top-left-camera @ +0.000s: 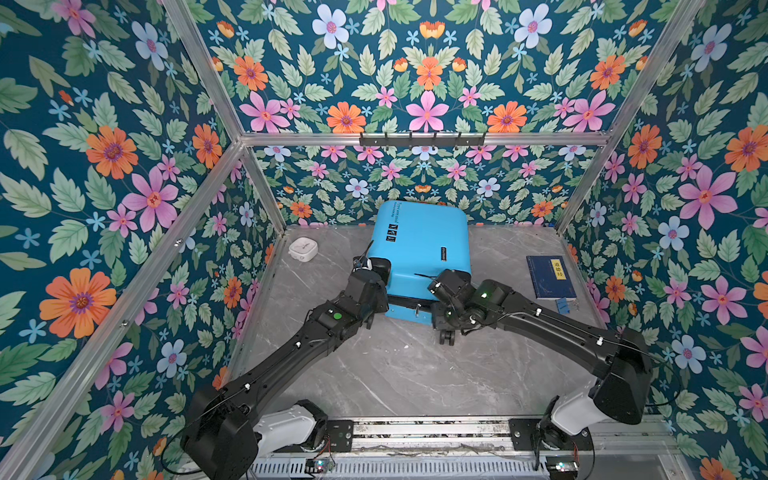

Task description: Pack the luggage

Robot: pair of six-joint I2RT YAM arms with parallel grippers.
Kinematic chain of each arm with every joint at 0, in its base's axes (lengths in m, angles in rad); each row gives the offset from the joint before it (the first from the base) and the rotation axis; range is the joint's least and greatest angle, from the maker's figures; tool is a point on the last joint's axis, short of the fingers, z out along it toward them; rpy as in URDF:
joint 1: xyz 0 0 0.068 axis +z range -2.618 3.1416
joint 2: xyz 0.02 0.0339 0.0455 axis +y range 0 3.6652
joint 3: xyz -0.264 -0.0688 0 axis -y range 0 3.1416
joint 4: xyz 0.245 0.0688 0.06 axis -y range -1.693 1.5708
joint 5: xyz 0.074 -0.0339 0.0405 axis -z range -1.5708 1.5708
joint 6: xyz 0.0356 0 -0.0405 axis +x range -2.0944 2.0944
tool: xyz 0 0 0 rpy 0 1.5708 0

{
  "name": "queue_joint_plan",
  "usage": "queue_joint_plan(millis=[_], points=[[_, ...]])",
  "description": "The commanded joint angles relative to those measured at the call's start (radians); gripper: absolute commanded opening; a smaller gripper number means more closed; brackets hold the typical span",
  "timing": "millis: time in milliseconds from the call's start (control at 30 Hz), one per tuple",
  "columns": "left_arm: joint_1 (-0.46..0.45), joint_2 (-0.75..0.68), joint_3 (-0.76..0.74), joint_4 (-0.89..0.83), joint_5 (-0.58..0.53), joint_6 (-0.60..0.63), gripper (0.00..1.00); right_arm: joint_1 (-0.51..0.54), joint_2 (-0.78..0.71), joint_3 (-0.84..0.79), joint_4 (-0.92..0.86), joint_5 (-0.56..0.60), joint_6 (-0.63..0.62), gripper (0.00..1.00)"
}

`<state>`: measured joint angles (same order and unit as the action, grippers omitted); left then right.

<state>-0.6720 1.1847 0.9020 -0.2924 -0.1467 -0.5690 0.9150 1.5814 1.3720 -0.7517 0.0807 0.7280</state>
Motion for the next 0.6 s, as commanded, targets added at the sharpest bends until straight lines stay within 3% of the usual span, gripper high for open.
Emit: queue_joint_plan(millis=[0,300,433,567], points=[[-0.009,-0.011,0.013,0.23,0.049,0.027,0.0,0.008,0.021,0.02,0.115,-0.035,0.022,0.62],[-0.008,-0.037,-0.047,0.239,0.004,0.02,0.0,-0.014,-0.069,-0.004,0.067,0.029,-0.006,0.75],[-0.008,-0.03,-0.057,0.255,0.001,0.008,0.0,-0.013,-0.063,-0.049,0.106,-0.02,0.023,0.62],[-0.008,-0.025,-0.052,0.254,-0.005,0.009,0.0,-0.003,-0.019,-0.077,0.146,-0.042,0.051,0.58]])
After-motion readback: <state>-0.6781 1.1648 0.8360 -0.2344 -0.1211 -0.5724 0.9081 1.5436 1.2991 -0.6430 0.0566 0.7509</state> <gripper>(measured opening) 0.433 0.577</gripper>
